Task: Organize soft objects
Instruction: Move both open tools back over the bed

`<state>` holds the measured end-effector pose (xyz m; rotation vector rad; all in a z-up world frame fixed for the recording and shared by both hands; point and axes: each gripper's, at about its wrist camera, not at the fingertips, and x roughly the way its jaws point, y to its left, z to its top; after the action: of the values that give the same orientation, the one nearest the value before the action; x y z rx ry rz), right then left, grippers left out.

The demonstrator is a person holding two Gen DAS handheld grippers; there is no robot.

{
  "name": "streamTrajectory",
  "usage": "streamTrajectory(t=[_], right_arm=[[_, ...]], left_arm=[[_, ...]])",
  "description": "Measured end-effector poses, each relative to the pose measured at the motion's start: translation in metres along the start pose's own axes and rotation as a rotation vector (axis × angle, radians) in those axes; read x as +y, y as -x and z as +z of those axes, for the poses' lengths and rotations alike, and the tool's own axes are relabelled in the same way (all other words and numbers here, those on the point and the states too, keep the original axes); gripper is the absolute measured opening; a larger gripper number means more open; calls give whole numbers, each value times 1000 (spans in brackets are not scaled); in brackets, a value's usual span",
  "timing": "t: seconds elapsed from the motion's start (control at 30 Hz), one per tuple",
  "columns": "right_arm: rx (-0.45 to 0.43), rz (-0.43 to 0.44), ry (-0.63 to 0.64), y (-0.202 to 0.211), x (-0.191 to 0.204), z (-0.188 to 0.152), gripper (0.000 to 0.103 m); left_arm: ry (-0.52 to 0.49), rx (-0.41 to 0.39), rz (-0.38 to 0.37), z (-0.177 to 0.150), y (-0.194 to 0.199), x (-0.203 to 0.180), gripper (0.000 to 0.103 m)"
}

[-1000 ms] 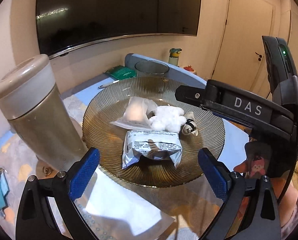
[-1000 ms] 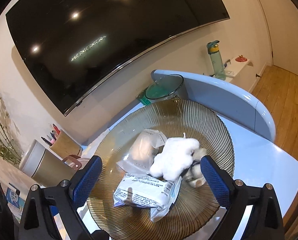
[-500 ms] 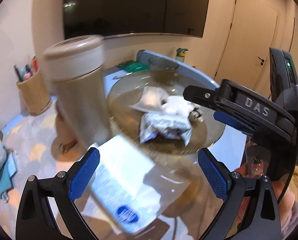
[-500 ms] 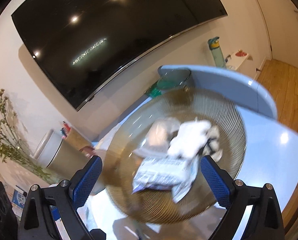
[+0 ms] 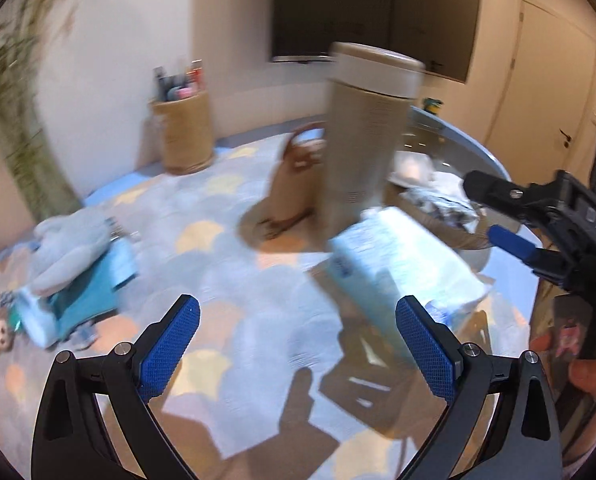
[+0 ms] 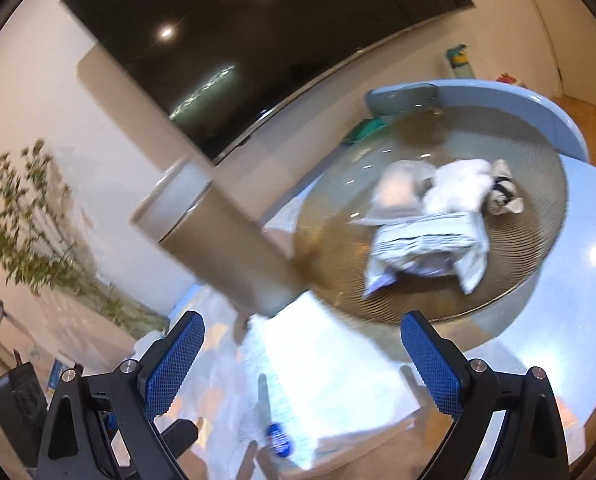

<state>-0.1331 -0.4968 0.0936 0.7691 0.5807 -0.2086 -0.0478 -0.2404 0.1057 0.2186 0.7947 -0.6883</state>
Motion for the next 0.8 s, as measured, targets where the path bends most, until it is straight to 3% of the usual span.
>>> streamTrajectory(t=[0.43, 0.8], right_arm=[[55, 122, 186, -21, 123, -43, 99], [250, 303, 411, -95, 244, -120, 99]], left_arm=[[171, -30, 146, -16, 49, 145, 99], [368, -24, 367, -47, 67, 293, 99]])
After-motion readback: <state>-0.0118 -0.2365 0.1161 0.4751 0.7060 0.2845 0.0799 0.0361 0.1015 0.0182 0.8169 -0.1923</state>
